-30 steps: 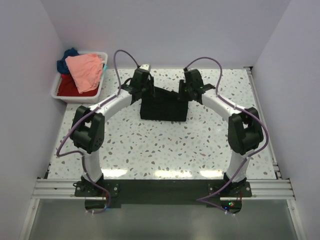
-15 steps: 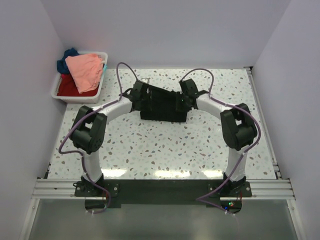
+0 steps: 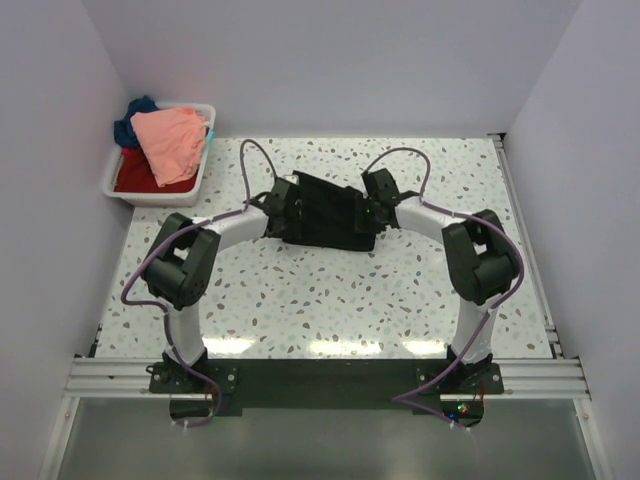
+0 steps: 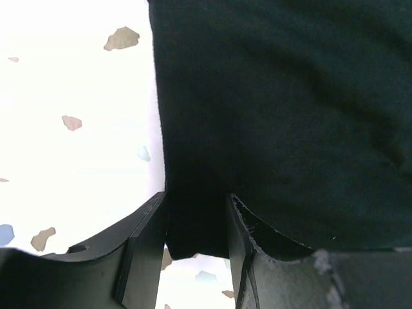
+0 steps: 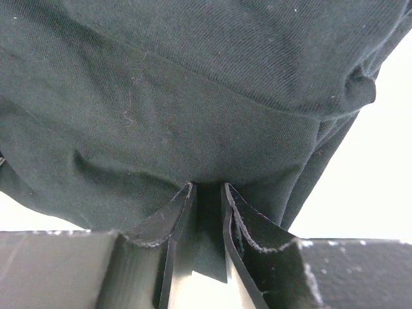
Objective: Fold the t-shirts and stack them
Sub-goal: Fold the tshirt
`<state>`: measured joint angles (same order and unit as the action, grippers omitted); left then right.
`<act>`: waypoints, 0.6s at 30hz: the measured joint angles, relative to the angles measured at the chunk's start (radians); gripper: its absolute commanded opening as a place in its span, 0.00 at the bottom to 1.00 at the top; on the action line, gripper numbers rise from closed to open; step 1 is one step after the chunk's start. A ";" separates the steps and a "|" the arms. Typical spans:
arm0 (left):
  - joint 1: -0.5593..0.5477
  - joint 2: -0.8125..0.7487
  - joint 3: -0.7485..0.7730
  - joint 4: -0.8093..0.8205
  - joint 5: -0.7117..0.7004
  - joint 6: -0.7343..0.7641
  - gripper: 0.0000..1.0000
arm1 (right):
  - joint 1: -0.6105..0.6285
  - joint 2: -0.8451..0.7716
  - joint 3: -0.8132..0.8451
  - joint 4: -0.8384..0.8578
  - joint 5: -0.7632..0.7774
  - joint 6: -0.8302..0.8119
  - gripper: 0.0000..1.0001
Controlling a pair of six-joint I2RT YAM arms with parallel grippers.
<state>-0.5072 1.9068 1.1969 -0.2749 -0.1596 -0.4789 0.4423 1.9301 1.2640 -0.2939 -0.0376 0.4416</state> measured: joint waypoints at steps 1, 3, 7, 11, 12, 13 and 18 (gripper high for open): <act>-0.010 0.000 -0.001 -0.002 -0.018 0.000 0.44 | 0.000 -0.004 -0.006 0.001 0.000 0.000 0.25; -0.029 0.000 -0.001 -0.010 -0.047 0.000 0.44 | 0.000 -0.014 -0.023 0.002 0.002 0.000 0.25; -0.056 -0.005 -0.014 -0.013 -0.084 -0.012 0.44 | 0.001 -0.042 -0.060 0.001 0.015 0.000 0.25; -0.071 -0.035 -0.055 -0.013 -0.088 -0.040 0.42 | 0.005 -0.074 -0.102 0.002 0.029 0.000 0.24; -0.077 -0.045 -0.066 -0.015 -0.088 -0.048 0.41 | 0.006 -0.080 -0.111 0.002 0.031 -0.001 0.24; -0.084 -0.054 -0.079 -0.018 -0.088 -0.053 0.39 | 0.006 -0.085 -0.117 0.002 0.034 -0.001 0.23; -0.136 -0.099 -0.132 -0.035 -0.096 -0.063 0.34 | 0.009 -0.093 -0.127 -0.003 0.046 -0.008 0.22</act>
<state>-0.6430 1.8076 1.0653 -0.3099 -0.2554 -0.5419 0.4515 1.8366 1.1366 -0.2966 0.0086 0.4339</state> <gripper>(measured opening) 0.369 0.232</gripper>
